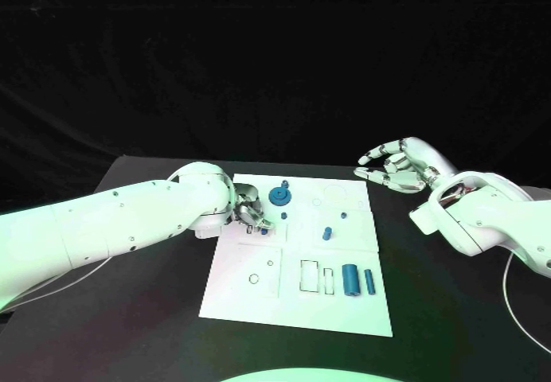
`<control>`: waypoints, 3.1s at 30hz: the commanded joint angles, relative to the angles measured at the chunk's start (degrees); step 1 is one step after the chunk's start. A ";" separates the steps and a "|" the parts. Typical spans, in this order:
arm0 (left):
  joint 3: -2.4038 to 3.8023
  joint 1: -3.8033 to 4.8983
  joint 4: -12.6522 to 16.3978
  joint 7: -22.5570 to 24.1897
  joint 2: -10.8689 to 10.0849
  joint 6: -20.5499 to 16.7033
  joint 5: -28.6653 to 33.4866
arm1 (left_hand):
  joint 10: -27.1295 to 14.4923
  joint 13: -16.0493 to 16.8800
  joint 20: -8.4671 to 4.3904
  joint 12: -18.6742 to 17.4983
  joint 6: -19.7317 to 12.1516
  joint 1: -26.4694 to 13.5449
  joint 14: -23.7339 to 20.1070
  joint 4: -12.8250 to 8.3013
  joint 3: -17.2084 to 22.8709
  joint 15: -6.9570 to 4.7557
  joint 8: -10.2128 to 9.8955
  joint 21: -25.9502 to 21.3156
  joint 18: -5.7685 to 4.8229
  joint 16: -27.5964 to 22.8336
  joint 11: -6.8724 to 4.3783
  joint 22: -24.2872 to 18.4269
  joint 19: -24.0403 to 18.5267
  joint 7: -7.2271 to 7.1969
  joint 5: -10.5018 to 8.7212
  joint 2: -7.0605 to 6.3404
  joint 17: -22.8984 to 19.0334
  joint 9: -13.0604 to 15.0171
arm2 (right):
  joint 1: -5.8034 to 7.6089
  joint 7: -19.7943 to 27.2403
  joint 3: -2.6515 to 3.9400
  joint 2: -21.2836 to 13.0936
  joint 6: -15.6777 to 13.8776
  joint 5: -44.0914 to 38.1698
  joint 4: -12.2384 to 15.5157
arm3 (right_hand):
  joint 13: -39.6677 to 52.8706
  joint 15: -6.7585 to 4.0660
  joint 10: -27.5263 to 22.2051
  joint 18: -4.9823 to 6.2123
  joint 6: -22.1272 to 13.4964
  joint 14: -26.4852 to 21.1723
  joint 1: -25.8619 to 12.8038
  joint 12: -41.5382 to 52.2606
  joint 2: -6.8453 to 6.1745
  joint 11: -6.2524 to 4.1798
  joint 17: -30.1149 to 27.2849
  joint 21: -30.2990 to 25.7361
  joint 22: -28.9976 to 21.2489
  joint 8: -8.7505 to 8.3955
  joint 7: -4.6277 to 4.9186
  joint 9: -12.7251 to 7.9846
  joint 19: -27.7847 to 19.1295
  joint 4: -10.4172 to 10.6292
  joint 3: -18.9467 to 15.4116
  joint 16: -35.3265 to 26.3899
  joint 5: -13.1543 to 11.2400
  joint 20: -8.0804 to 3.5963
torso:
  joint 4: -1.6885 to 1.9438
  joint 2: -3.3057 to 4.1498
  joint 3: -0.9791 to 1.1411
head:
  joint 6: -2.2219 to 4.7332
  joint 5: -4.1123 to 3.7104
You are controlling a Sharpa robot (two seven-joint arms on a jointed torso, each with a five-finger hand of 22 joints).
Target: Assemble the parts on the task board
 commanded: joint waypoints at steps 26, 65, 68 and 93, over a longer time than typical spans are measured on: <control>3.09 6.28 -8.77 1.10 0.85 2.78 3.07 | -6.20 -8.19 1.70 -6.47 -5.46 3.65 5.33 -0.18 -4.58 2.13 -9.20 -0.99 0.06 -0.11 3.01 -1.55 -0.57 3.43 0.05 0.22 13.21 -5.25 | -0.30 0.32 0.00 0.35 0.47 0.03 -1.08 | 6.79 -0.33 0.04 0.78 -0.19 4.17 -0.97 -0.10 0.21 -0.19 6.97 -0.14 12.17 0.46 -0.19 -0.03 3.41 -0.04 -0.40 -0.16 -0.23 -0.49 | 0.06 0.11 -0.07 | 1.11 0.54; 0.49 4.24 -19.80 0.90 7.49 8.06 4.46 | -6.82 -8.73 2.08 -6.58 -4.49 5.81 5.43 -0.38 -4.85 2.38 -10.10 -0.98 0.09 0.16 3.20 -1.47 -0.70 3.60 -0.32 2.23 13.56 -6.41 | -0.67 0.33 0.00 0.84 0.75 0.02 -1.11 | 6.76 -0.33 0.02 0.80 -0.20 4.16 -0.99 -0.13 0.25 -0.20 6.93 -0.23 12.11 0.48 -0.19 -0.03 3.35 -0.07 -0.39 -0.18 -0.12 -0.50 | -0.01 0.03 0.02 | 0.34 0.75; 0.47 4.23 -19.93 0.98 7.61 7.77 4.73 | -6.81 -8.71 2.08 -6.45 -4.16 7.30 5.42 -0.52 -4.44 2.36 -10.17 -0.94 0.09 0.15 3.16 -1.40 -0.71 3.55 -0.27 2.99 13.54 -6.61 | -0.68 0.32 0.00 0.85 0.76 0.02 -1.12 | 6.83 -0.35 0.09 0.80 -0.21 4.17 -1.02 -0.06 0.33 -0.22 6.96 -0.23 12.12 0.54 -0.21 -0.03 3.37 -0.14 -0.39 -0.18 0.10 -0.51 | -0.01 0.07 0.01 | 0.41 0.71; 0.30 4.05 -19.98 2.35 7.60 5.06 7.15 | -5.77 -8.60 1.50 -5.82 -3.85 20.30 5.54 -8.07 7.84 1.60 -6.36 -0.34 -0.06 0.39 2.22 -0.18 -0.47 2.80 -0.29 4.61 13.85 -4.22 | -0.69 0.29 0.00 0.85 0.84 0.00 -1.14 | 6.87 -0.37 0.14 0.80 -0.20 4.17 -0.96 -0.01 0.43 -0.24 6.92 -0.23 12.12 0.60 -0.23 -0.02 3.37 -0.20 -0.33 -0.20 0.24 -0.52 | -0.01 -0.01 0.01 | 0.06 0.71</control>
